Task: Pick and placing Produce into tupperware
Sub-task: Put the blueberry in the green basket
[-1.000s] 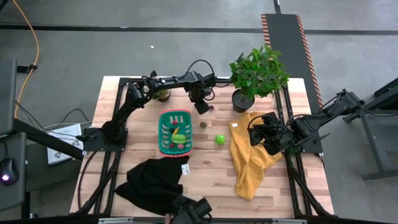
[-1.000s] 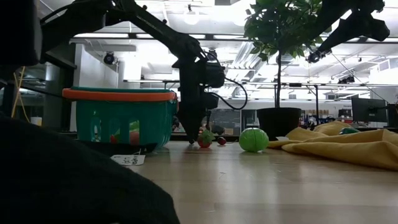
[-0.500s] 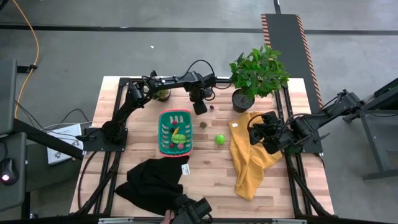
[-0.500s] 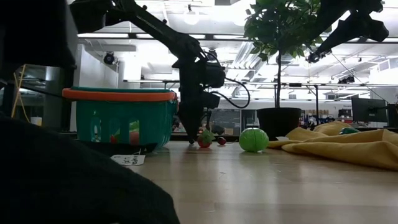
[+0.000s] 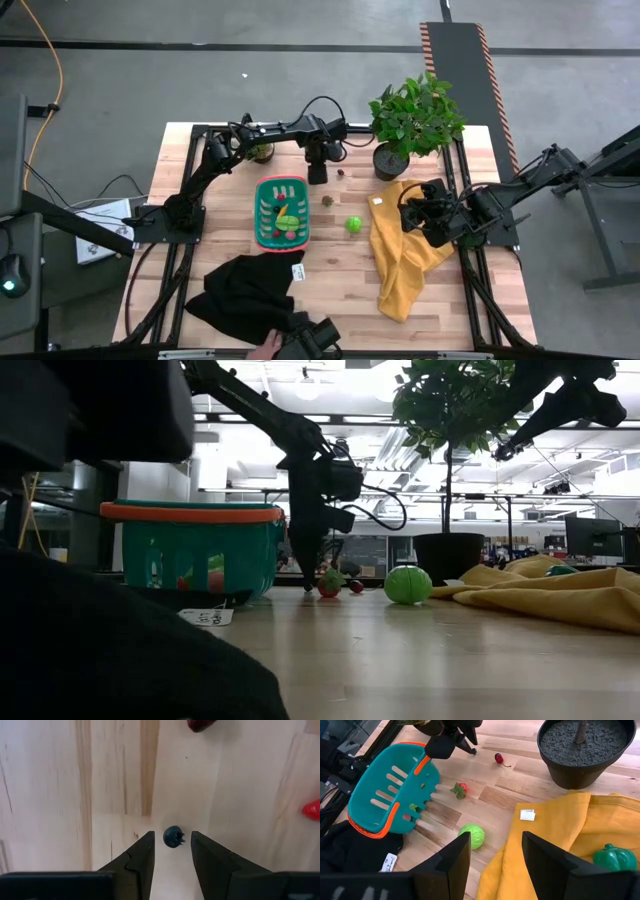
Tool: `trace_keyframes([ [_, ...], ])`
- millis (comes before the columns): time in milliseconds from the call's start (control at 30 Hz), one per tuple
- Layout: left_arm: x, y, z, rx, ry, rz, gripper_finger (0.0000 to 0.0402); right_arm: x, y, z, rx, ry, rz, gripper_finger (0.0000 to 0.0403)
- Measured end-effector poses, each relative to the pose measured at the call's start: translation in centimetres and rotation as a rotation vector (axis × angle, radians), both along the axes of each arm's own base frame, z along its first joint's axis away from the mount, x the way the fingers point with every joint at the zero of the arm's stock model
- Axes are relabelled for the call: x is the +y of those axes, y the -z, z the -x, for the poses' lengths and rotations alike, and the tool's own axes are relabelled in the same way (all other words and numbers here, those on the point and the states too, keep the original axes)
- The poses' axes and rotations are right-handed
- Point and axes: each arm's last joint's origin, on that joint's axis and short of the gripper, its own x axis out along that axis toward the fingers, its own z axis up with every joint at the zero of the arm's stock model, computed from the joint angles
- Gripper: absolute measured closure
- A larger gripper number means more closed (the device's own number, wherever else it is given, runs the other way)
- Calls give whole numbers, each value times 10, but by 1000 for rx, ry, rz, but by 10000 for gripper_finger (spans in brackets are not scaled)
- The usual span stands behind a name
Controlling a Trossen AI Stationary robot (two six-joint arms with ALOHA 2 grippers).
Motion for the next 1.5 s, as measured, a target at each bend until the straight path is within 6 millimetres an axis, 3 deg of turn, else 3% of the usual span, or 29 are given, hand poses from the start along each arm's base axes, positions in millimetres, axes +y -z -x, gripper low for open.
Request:
trace_keyframes([
  [1100,-7,0,-6,14,313,-58,286,-1,-1,-1,-41,41,22,234],
  [1500,-6,0,-6,15,317,-59,287,-1,-2,-1,-51,52,41,234],
])
